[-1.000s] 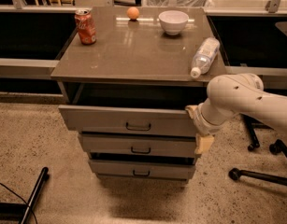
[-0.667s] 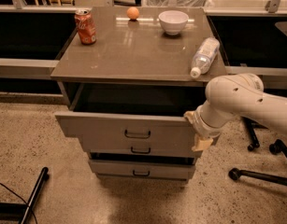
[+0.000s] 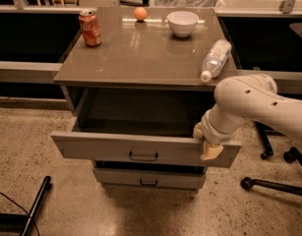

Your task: Open top drawer

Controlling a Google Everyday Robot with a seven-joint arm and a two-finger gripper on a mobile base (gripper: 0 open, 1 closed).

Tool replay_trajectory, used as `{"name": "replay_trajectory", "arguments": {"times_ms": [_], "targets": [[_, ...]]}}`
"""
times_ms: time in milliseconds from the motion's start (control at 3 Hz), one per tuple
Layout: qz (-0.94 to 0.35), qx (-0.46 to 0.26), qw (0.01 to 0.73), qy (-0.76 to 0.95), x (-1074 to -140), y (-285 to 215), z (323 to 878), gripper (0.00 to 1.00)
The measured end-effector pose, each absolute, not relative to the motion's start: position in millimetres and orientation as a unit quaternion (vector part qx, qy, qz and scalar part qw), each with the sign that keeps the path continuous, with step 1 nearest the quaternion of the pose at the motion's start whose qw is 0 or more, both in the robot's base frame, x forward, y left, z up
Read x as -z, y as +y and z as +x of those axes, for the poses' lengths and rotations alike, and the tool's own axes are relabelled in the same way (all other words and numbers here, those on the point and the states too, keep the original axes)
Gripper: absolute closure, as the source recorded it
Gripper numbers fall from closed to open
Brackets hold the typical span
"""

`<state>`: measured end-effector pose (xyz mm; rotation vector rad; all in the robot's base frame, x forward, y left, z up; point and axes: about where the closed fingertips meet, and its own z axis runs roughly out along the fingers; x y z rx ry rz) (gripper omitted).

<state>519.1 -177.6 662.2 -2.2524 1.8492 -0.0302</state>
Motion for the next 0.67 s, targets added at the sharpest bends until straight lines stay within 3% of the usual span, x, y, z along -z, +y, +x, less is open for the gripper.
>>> {"name": "replay_trajectory", "arguments": {"times_ms": [333, 667], "targets": [[-0.768, 0.010, 0.113, 0.630, -662.8, -177.6, 519.1, 0.30], [-0.768, 0.010, 0.113, 0.630, -662.8, -177.6, 519.1, 0.08]]}}
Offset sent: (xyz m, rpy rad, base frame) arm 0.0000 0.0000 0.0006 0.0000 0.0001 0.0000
